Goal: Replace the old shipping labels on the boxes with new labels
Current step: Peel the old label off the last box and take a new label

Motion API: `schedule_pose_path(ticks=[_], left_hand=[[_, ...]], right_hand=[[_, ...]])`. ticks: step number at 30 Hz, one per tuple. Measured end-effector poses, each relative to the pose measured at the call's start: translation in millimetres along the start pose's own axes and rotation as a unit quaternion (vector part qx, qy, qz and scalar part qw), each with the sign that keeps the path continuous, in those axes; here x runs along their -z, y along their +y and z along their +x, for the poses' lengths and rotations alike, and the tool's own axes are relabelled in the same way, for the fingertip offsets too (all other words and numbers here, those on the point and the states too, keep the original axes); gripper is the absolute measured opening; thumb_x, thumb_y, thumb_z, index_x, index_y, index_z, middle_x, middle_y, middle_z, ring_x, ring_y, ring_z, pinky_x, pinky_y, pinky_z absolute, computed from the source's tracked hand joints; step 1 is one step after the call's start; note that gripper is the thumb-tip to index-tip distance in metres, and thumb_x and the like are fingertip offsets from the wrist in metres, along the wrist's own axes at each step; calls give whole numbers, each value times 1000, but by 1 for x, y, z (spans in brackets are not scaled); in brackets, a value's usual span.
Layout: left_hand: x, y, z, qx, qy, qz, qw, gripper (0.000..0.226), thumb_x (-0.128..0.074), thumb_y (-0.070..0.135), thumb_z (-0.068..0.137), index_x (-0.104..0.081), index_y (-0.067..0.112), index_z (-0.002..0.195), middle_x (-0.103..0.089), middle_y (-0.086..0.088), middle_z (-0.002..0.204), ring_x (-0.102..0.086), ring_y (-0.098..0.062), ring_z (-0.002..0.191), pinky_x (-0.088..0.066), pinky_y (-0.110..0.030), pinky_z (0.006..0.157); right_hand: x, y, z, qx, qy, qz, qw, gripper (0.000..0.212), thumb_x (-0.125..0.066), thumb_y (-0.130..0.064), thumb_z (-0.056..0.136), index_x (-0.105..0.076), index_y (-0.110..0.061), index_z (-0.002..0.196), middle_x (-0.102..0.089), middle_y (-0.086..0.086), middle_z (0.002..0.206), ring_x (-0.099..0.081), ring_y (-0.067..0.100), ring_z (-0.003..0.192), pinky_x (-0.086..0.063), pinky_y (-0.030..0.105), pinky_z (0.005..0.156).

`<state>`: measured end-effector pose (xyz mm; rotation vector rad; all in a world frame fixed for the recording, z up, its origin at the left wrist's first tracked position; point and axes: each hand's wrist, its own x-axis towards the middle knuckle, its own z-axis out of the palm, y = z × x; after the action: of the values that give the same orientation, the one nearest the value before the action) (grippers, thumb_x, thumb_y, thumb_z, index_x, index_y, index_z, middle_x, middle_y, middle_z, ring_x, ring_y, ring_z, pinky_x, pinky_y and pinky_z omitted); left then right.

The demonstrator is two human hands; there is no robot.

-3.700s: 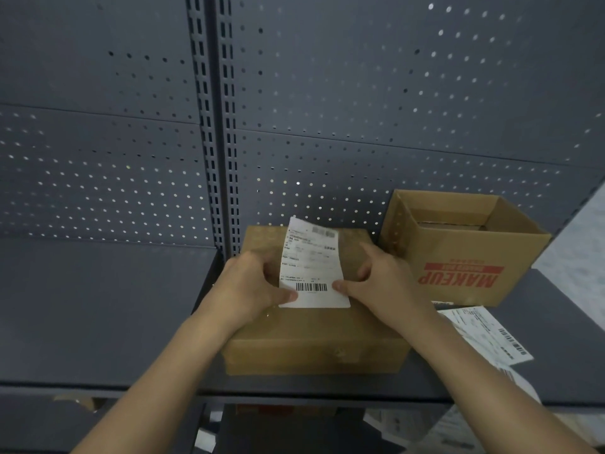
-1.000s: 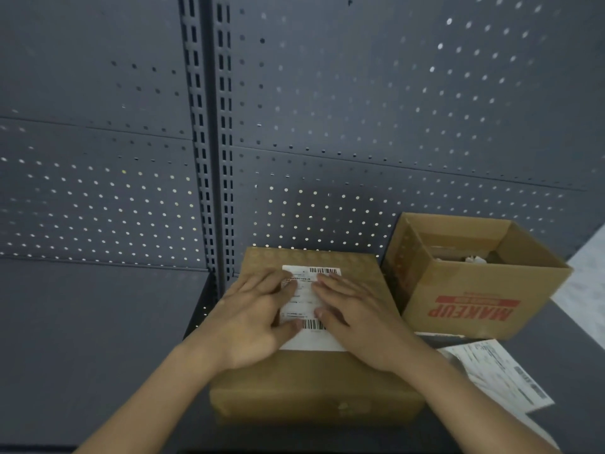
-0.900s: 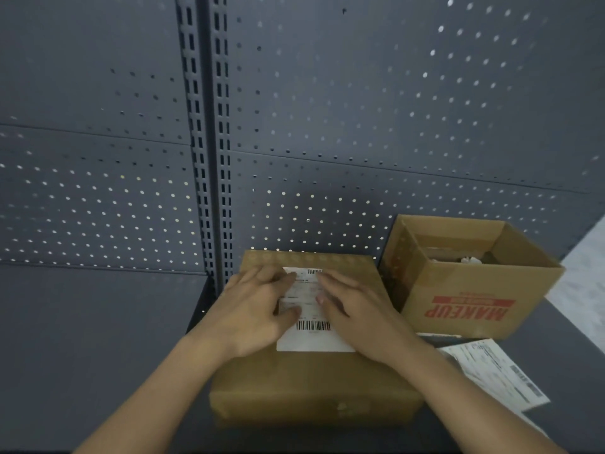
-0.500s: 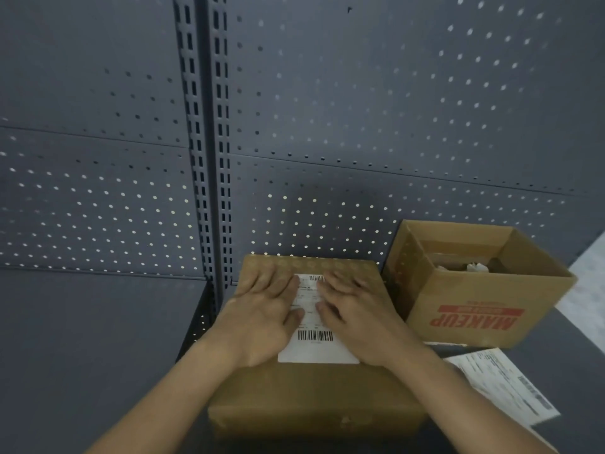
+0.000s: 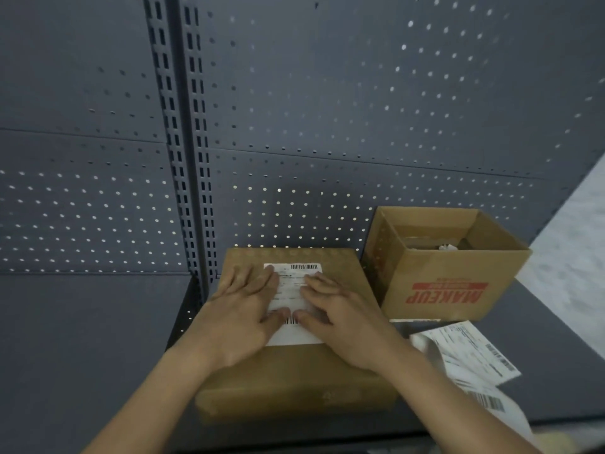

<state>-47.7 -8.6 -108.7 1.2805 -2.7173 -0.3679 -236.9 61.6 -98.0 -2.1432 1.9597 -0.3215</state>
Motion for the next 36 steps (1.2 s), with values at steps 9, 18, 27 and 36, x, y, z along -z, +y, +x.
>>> schedule_pose_path(ticks=[9,18,27,36], left_hand=[[8,-24,-29,136,50,-174,974,89,-50,67,87,-15,26,157,-18,4,162,-20,-17,148,-29,-36,115],[0,-25,-36,194,76,-410,888,38,-70,49,84,-56,36,116,-65,19,90,-57,8,74,-41,-7,51],[0,-32,-59,178,92,-436,877,36,-73,48,81,-59,45,114,-69,20,88,-62,2,81,-44,-17,61],[12,-4,-123,124,128,-424,888,30,-74,48,79,-57,55,103,-69,33,83,-66,6,77,-45,-14,61]], right_hand=[[7,15,-28,-170,125,88,974,72,-55,-51,94,-26,-21,153,-34,-4,154,-30,18,142,-33,36,112],[2,10,-33,-304,133,272,903,50,-69,-52,83,-56,-22,120,-67,-5,108,-62,11,94,-48,24,70],[-6,-12,-62,-289,186,343,874,37,-74,-39,84,-64,-24,116,-68,-20,92,-61,-16,69,-40,1,52],[-11,-39,-133,-230,239,449,830,36,-75,-27,85,-62,-26,119,-74,-18,93,-70,-2,81,-51,10,61]])
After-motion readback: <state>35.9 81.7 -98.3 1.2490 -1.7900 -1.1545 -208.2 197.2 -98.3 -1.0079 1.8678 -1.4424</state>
